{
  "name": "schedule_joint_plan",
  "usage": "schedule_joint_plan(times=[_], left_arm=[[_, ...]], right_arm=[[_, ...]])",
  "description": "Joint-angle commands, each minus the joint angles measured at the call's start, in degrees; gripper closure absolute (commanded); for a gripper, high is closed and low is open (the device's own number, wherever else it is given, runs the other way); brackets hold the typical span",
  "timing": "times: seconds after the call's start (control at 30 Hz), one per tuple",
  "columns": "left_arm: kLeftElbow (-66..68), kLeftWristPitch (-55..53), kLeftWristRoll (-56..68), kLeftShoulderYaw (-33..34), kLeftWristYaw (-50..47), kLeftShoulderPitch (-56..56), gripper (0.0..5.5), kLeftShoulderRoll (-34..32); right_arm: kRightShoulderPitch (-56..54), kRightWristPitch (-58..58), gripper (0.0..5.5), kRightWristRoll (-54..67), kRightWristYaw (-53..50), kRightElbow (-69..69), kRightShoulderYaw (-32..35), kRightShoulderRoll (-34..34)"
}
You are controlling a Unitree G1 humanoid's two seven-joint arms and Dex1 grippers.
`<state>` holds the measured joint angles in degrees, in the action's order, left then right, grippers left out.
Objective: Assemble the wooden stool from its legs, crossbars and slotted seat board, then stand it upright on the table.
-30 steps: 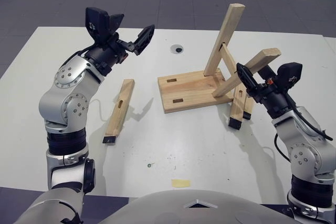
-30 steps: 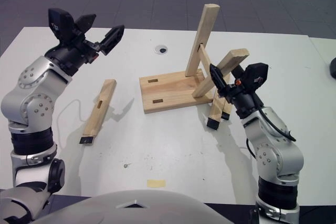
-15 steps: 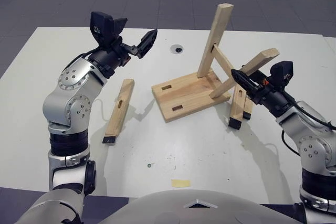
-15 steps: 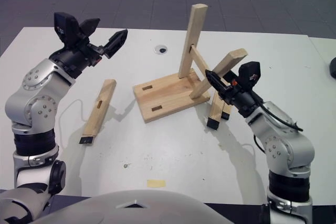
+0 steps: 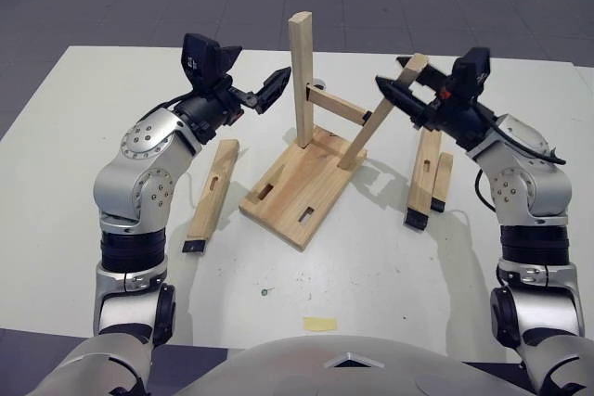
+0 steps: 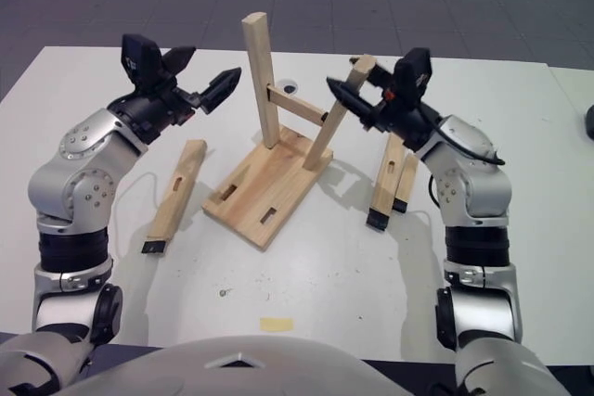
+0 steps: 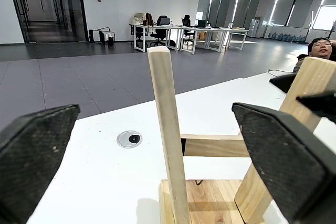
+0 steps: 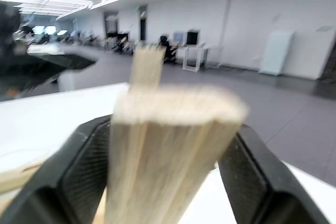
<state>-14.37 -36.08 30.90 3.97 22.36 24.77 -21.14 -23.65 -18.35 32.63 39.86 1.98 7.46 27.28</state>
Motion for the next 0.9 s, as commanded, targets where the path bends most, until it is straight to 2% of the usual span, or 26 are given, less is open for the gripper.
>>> schedule_joint_plan(times=[0.03,0.17,0.37,0.47,0.6,0.7,0.9], left_arm=[[-0.2,-0.1,-0.6,0.1,0.4,-0.3,0.1,-0.1],[1.1,1.9,-5.7,-2.2,1.8,-2.4,0.1,-3.7],[7.6,13.7,-21.8,-8.9,4.1,-10.0,0.1,-11.7],[9.0,17.3,-26.1,-11.7,5.6,-13.0,0.1,-13.0],[12.1,24.6,-35.1,-18.0,7.2,-14.7,0.1,-15.3],[14.0,27.8,-39.3,-20.5,7.5,-15.2,0.1,-15.3],[11.8,29.4,-41.4,-24.1,10.4,-14.7,0.1,-12.3]], right_arm=[[4.1,0.5,1.77,-0.6,-6.8,6.3,3.0,-3.0],[10.1,-1.5,1.08,2.7,-15.9,17.0,5.7,-7.9],[18.9,1.1,0.11,5.7,-31.2,28.2,10.2,-19.0],[21.6,-0.4,0.11,2.0,-36.3,29.2,6.8,-22.0],[20.0,-5.4,0.11,-2.5,-42.5,27.7,2.0,-23.7],[15.0,-9.2,0.11,-3.1,-46.5,26.6,-0.7,-26.2],[1.8,-7.5,0.11,-7.0,-44.7,14.2,-3.0,-26.8]])
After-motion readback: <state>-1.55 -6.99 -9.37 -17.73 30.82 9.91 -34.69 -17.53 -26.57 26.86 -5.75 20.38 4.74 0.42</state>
